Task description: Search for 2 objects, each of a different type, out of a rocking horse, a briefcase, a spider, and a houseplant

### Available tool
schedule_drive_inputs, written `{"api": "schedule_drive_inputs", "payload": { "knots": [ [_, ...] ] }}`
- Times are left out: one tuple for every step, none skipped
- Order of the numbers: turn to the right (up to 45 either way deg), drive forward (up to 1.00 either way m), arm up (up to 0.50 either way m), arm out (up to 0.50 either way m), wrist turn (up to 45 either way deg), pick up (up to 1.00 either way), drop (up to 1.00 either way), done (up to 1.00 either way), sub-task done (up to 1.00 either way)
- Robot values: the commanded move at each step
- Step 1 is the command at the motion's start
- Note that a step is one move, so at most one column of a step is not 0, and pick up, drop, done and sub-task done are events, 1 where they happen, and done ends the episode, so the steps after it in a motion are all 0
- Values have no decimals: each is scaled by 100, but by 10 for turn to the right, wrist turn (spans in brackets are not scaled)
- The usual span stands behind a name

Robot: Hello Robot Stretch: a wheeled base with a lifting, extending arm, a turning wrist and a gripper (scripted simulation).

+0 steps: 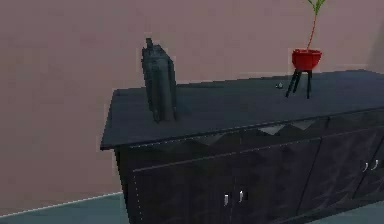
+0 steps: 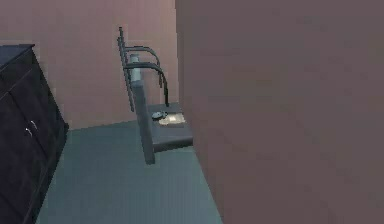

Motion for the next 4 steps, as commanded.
{"api": "schedule_drive_inputs", "payload": {
  "knots": [
    [-150, 0, 0, 0, 0, 0, 0, 0, 0],
    [0, 15, 0, 0, 0, 0, 0, 0, 0],
    [0, 0, 0, 0, 0, 0, 0, 0, 100],
    [450, 0, 0, 0, 0, 0, 0, 0, 0]
  ]
}}
